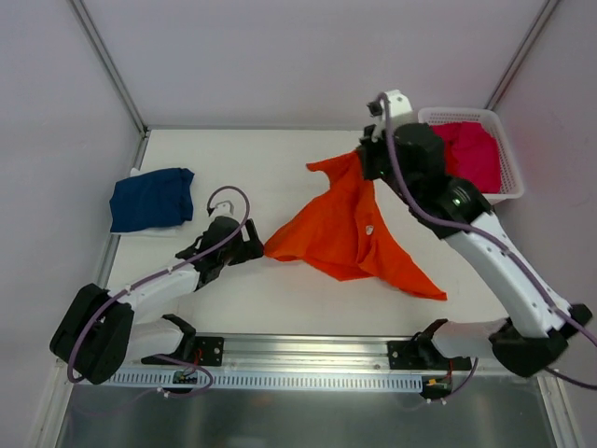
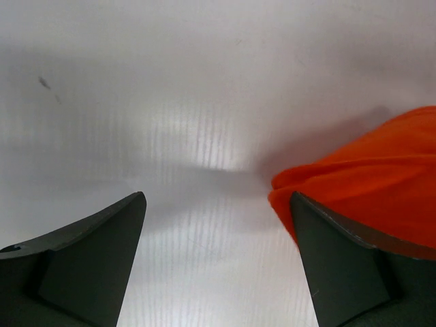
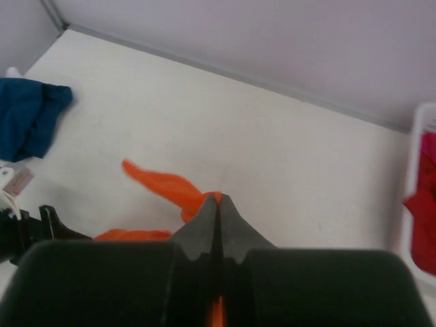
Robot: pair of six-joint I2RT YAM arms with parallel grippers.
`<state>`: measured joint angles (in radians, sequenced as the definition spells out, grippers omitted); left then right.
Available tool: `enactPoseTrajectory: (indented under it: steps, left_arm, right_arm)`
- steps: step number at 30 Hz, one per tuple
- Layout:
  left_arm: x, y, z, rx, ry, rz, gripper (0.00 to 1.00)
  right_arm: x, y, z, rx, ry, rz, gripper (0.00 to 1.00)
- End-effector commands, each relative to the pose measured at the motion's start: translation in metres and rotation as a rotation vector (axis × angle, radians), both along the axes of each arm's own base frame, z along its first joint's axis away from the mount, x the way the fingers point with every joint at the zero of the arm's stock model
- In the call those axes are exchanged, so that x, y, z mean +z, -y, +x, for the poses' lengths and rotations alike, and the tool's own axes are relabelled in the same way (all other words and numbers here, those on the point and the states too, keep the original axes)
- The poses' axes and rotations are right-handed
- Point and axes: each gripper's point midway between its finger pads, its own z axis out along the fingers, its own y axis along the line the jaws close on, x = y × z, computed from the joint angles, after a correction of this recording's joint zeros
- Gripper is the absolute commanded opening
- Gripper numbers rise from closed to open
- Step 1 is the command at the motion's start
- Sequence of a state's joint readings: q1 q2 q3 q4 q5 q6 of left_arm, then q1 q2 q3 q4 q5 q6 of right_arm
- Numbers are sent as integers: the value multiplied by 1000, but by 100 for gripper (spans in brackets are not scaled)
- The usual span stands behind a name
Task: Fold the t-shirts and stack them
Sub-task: Flatten the tshirt out
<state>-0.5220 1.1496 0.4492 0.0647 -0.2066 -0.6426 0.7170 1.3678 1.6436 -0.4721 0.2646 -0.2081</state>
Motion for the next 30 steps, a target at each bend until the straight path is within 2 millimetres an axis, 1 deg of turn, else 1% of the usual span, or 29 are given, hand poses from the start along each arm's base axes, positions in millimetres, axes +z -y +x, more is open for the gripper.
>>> enactPoseTrajectory:
  steps: [1,2,3,4,5,6,7,8,9,10,11,12,13,15,16,18,19,20,21,22,23,24,25,26,27,29,30]
  left_arm:
    - [22,26,21,-64,50,-79,88]
    - [23,29,24,-69,51,-84,88]
    - [25,32,26,-77,59,-94,88]
    - [28,37,30,-87,64,-104,88]
    - [26,39,32,-94,55,-104,88]
    - [28,42,35,-98,59,-109,88]
    - [32,46,40,-104,67,-116,88]
    - [30,50,40,-118,55,-119,88]
    - [32,53,43,-125,54,-126,88]
    - [34,58,47,-132,56,-133,87]
    - [35,62,50,-141,57,-143,87]
    - [40,67,53,-147,64,-153,87]
    - [37,70,54,-152,56,-152,87]
    - [39,78,57,-161,57,-163,87]
    - [35,81,56,-167,47,-161,87]
    - [39,88,59,-173,55,-170,86]
    - [36,91,58,-179,48,-168,86]
    - [36,93,59,-181,47,-170,86]
    - [40,96,61,-186,55,-175,86]
    - [39,98,61,-189,51,-175,86]
    - [38,99,62,-192,50,-173,86]
    - [42,101,64,-199,60,-176,86]
    - [44,101,65,-199,63,-174,86]
    - [45,102,66,-202,64,-170,86]
    - [48,103,68,-203,71,-170,86]
    - [50,103,70,-202,76,-167,86]
    - [53,104,72,-200,80,-169,86]
  right_arm:
    - [-57,70,-26,-209,-102,-198,1]
    - [-62,81,-33,-235,-105,-203,1]
    - [-82,91,-42,-254,-135,-226,0]
    - [-86,101,-50,-272,-141,-229,0]
    - [-80,112,-61,-289,-120,-204,0]
    - [-83,118,-67,-295,-123,-201,1]
    - [-91,126,-74,-308,-145,-208,1]
    - [-90,132,-79,-323,-138,-209,1]
    - [-84,141,-87,-333,-121,-187,1]
    - [-84,150,-94,-356,-130,-194,0]
    - [-78,158,-102,-368,-119,-173,0]
    - [-76,163,-108,-376,-128,-169,0]
    - [-76,174,-119,-393,-151,-187,0]
    - [-76,185,-135,-426,-187,-142,1]
    - [-86,194,-148,-438,-241,-174,0]
    - [-97,201,-165,-467,-300,-128,0]
    - [-109,205,-177,-467,-352,-139,1]
    - [-127,206,-185,-466,-397,-151,1]
    - [-136,207,-194,-477,-417,-95,0]
    - [-148,203,-201,-452,-451,-71,1]
    - [-172,201,-208,-442,-493,-90,0]
    - [-178,200,-213,-437,-494,-27,1]
    - [-189,195,-221,-408,-537,-10,0]
    - [-199,194,-226,-401,-562,0,1]
    - [-217,196,-235,-417,-613,-9,1]
    - [-229,200,-245,-422,-636,16,1]
    - [-237,205,-250,-438,-650,6,1]
